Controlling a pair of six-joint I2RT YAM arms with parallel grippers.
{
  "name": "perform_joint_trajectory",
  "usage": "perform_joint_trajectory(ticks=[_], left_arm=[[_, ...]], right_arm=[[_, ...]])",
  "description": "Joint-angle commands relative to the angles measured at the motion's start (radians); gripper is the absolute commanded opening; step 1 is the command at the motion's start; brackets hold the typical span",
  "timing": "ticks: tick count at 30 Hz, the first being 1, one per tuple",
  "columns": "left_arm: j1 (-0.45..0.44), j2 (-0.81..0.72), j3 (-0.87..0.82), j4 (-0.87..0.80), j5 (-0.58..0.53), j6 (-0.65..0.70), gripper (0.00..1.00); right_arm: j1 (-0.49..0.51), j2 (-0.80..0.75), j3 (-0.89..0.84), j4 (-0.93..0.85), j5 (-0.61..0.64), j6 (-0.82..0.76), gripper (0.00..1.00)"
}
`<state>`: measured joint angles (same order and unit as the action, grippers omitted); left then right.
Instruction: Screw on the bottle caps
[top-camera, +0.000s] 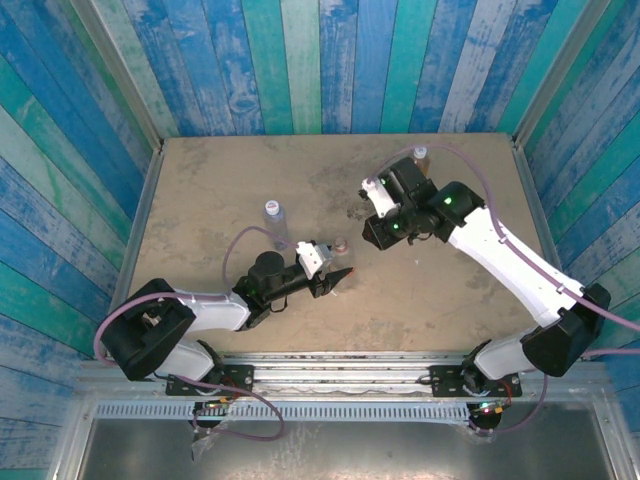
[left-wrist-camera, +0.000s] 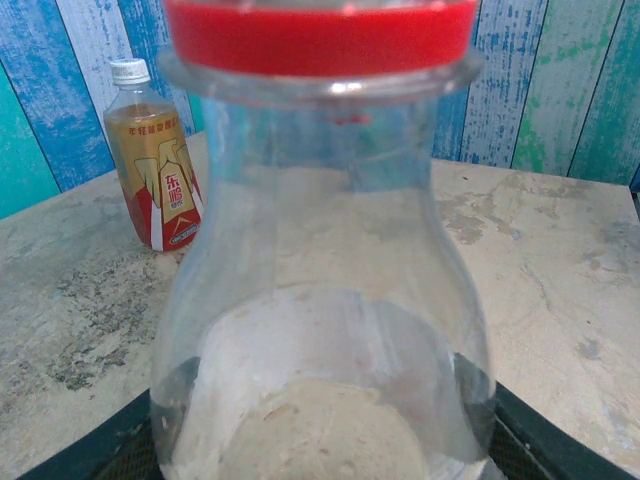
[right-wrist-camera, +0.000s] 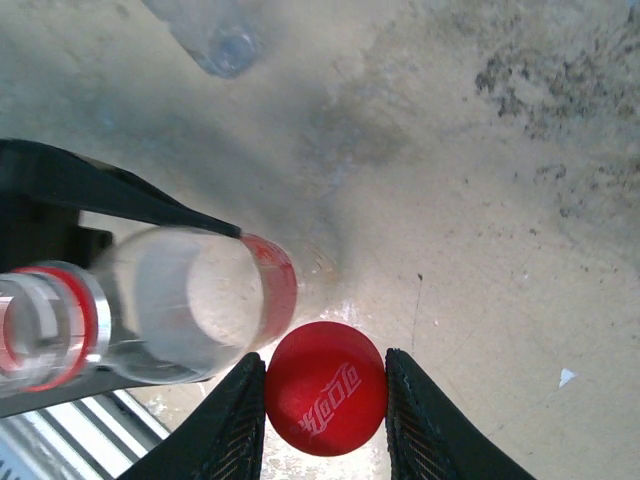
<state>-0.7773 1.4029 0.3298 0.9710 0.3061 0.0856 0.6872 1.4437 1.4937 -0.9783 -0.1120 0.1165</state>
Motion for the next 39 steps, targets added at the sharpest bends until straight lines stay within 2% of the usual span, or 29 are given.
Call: perform_joint_trajectory(ticks=[1, 12, 25, 39], left_arm=[[-0.001, -0.004, -0.024, -0.07, 0.0, 0.027, 0.61], [-0.001, 0.018, -0.021, -0.048, 0.018, 0.019, 0.58], [-0.001, 0.031, 0.0, -0.067, 0.022, 0.022, 0.58], [-0.002, 0.057, 0.019, -0.063, 0.036, 0.018, 0.57]], right_arm=[[0.014, 0.04, 0.096, -0.124, -0.028, -0.038, 0.33], [0.09, 0.154, 0.37, -0.268, -0.008, -0.087, 0.33], [0.176, 0.23, 0.457, -0.322, 0.05, -0.115, 0.33], [0.205, 0.283, 0.47, -0.343, 0.078, -0.136, 0.32]])
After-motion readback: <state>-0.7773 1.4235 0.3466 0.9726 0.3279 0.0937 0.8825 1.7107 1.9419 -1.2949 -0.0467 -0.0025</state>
